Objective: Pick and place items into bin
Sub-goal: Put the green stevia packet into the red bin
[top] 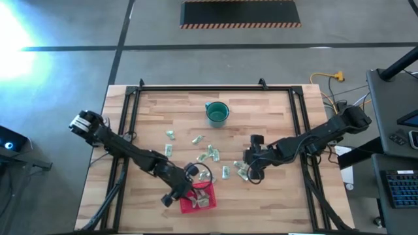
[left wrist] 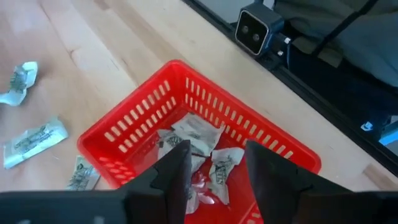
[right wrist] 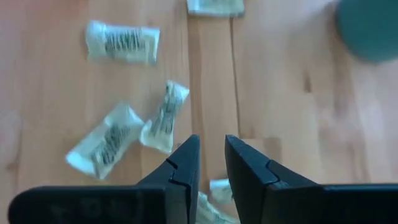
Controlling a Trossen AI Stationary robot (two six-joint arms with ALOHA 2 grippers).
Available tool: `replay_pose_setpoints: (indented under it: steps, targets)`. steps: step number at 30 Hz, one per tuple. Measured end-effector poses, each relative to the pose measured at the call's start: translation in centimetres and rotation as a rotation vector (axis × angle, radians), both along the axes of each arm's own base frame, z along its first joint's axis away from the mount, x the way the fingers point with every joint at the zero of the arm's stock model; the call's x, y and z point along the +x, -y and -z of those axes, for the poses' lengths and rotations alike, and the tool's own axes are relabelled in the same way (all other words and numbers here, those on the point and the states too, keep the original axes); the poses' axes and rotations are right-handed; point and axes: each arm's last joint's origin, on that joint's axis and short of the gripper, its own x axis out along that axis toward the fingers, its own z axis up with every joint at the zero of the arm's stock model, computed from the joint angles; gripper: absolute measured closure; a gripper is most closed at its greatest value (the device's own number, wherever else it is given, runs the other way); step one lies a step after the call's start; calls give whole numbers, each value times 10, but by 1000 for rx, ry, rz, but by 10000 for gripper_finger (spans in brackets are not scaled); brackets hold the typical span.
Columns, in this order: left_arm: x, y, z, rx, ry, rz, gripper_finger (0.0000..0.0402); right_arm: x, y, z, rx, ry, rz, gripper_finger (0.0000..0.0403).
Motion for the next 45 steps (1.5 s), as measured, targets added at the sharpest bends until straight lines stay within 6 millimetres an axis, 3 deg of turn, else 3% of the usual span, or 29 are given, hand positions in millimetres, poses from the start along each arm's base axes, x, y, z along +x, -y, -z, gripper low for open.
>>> replay_pose_setpoints:
  steps: [10, 18, 26, 36, 45]
  targets:
    - [-10, -8, -14, 15, -18, -127, 264, 3, -7, 22, 141, 181, -233, 300]
    - [-19, -17, -19, 72, -46, -289, 264, 3, -4, 29, 128, 200, -193, 263]
    - [-21, -20, -19, 101, -52, -343, 264, 17, 5, 53, 106, 120, -139, 243]
    - [-23, -20, -17, 110, -75, -348, 264, 25, 12, 48, 113, 107, -88, 250]
    - [-22, -20, -17, 109, -75, -349, 264, 27, 15, 65, 101, 46, -79, 265]
